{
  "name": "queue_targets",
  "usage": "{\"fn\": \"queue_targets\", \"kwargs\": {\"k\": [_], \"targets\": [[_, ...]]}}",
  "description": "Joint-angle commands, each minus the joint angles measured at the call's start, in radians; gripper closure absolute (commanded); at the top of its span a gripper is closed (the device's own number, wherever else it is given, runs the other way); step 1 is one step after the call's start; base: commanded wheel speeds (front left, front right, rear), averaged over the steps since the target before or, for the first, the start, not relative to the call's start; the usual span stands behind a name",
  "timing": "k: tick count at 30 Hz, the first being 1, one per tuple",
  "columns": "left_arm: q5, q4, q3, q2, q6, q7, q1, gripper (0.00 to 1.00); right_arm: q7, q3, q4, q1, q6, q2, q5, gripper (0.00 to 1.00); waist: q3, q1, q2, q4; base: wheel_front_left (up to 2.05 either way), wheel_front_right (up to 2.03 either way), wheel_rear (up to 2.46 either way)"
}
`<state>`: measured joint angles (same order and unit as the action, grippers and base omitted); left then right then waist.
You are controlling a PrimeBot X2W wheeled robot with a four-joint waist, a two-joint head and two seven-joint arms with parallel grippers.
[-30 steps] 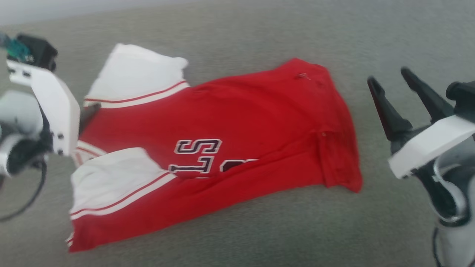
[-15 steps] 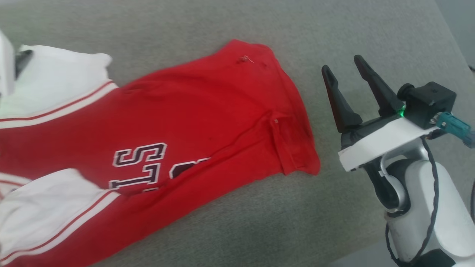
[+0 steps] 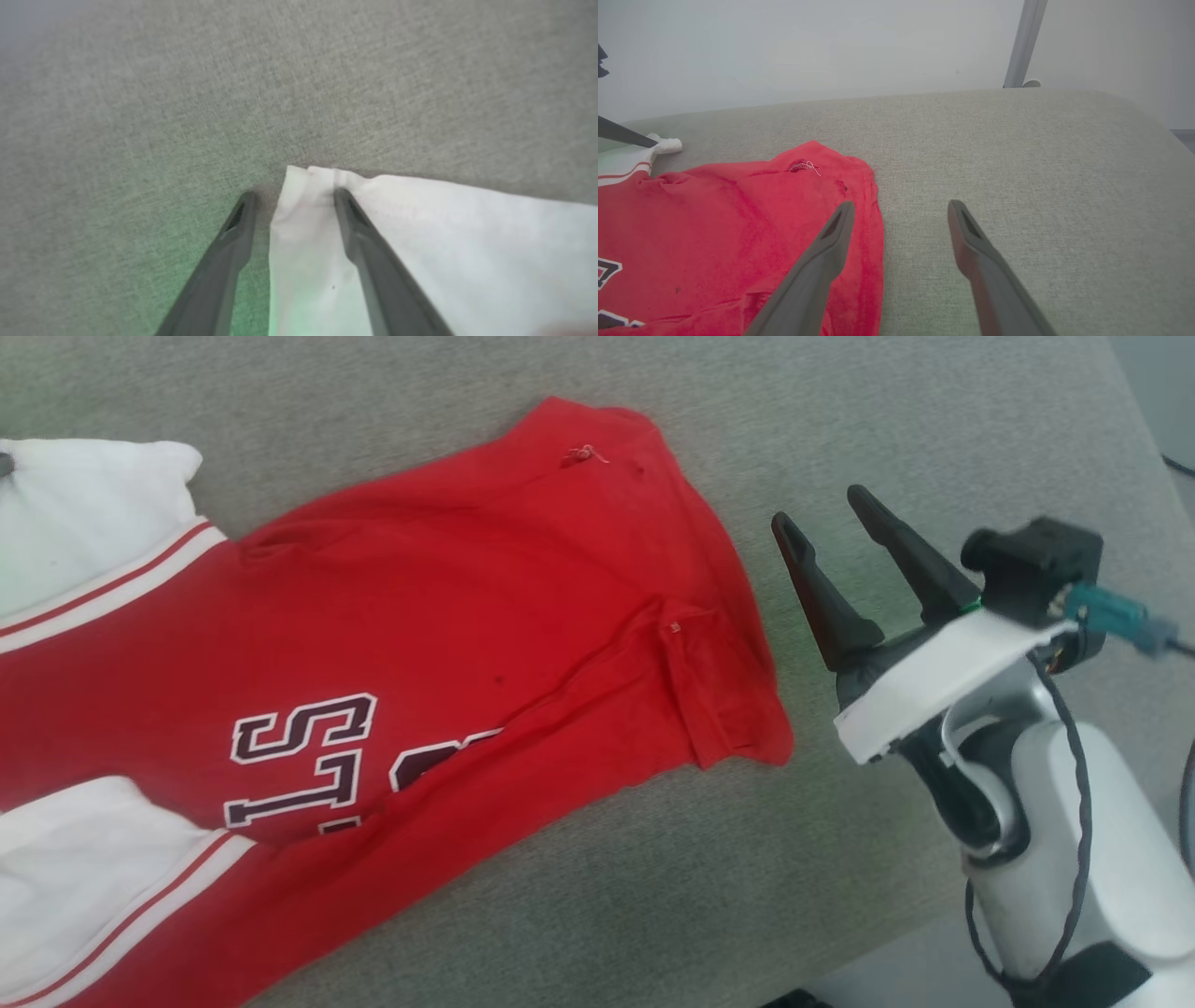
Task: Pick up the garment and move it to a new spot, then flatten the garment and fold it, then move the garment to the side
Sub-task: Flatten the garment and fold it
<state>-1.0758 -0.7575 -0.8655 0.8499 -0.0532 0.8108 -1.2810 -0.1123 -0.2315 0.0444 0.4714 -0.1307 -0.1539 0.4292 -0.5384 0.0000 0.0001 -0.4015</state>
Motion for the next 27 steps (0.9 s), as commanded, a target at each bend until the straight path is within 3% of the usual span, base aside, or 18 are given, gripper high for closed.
{"fn": "queue_targets", "kwargs": {"k": [1, 10, 20, 26, 27], "targets": [[-0.011, -0.044, -0.056, -0.028, -0.004, 0.08, 0.09, 1.0, -0.046, -0.003, 0.005, 0.03, 0.0, -0.004, 0.024, 0.0, -0.006, 0.0, -0.0001, 0.012, 0.0, 0.0, 0.0], [0.011, -0.031, -0.057, -0.088, 0.012, 0.067, 0.007, 1.0, -0.289, -0.041, 0.1, 0.211, 0.0, -0.029, 0.072, 0.0, -0.029, 0.0, -0.0001, 0.071, 0.0, 0.0, 0.0], [0.034, -0.066, -0.054, -0.165, 0.038, -0.001, -0.068, 1.0, -0.59, -0.148, 0.399, 0.517, 0.0, -0.009, 0.096, 0.0, -0.056, 0.0, -0.0001, 0.133, 0.0, 0.0, 0.0], [0.04, -0.1, -0.058, -0.212, 0.061, -0.037, -0.089, 1.0, -0.74, -0.208, 0.583, 0.59, 0.0, 0.021, 0.115, 0.0, -0.062, 0.0, -0.0001, 0.167, 0.0, 0.0, 0.0], [0.042, -0.105, -0.058, -0.218, 0.066, -0.045, -0.092, 1.0, -0.751, -0.222, 0.595, 0.596, 0.0, 0.021, 0.119, 0.53, -0.062, 0.0, -0.0001, 0.172, 0.0, 0.0, 0.0]]}}
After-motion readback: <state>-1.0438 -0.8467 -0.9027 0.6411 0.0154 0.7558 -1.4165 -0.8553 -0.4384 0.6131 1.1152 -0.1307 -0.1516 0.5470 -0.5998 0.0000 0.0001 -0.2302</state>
